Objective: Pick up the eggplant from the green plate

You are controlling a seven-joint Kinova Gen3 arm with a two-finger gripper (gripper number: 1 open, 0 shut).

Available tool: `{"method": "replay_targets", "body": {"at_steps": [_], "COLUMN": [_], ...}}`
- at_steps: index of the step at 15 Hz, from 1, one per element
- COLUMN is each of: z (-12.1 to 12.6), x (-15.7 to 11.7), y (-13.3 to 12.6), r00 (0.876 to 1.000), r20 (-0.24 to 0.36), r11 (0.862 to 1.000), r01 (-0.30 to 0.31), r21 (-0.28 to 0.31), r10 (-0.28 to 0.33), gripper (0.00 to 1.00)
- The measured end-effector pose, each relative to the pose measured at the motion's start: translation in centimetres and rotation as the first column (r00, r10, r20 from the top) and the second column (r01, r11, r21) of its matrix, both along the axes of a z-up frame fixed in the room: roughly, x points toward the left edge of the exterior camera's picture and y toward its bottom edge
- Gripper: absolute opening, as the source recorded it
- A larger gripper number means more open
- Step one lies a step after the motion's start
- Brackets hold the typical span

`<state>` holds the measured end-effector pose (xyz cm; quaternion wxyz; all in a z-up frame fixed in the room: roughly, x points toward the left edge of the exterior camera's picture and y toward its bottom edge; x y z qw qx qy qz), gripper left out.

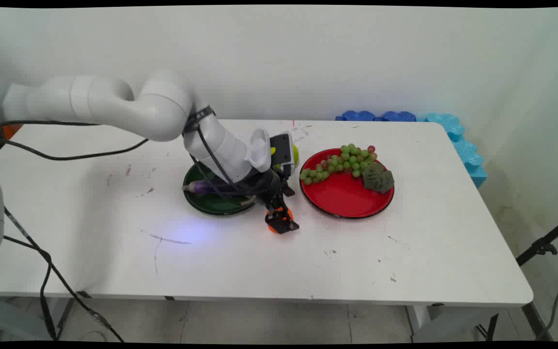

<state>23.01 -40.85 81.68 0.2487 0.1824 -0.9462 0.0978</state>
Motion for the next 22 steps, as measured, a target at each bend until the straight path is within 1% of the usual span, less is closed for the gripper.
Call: {"method": "replay_targets", "body": {"at_steps": [3, 6, 9, 13, 15, 17, 22], "z": [2.5, 6.3, 9.8, 11.9, 12.4, 12.0, 8.8], "x": [0.3, 1.6, 4.0, 6.9, 8.7, 10.2, 12.9], "y": [0.3, 0.6, 0.5, -0.1, -0.8, -1.5, -2.9], "r00": [1.000, 0.999, 0.998, 0.998, 0.998, 0.996, 0.990], "r20": [-0.022, -0.035, -0.017, 0.022, 0.052, 0.081, 0.141], "r11": [1.000, 0.999, 0.998, 0.998, 0.998, 0.999, 1.000], "r01": [0.010, 0.036, 0.055, 0.053, 0.045, 0.035, 0.012], "r21": [-0.010, -0.029, -0.041, -0.044, -0.040, -0.032, 0.008], "r10": [-0.010, -0.037, -0.056, -0.052, -0.043, -0.033, -0.013], "gripper": [1.00, 1.00, 1.00, 1.00, 1.00, 1.00, 1.00]}}
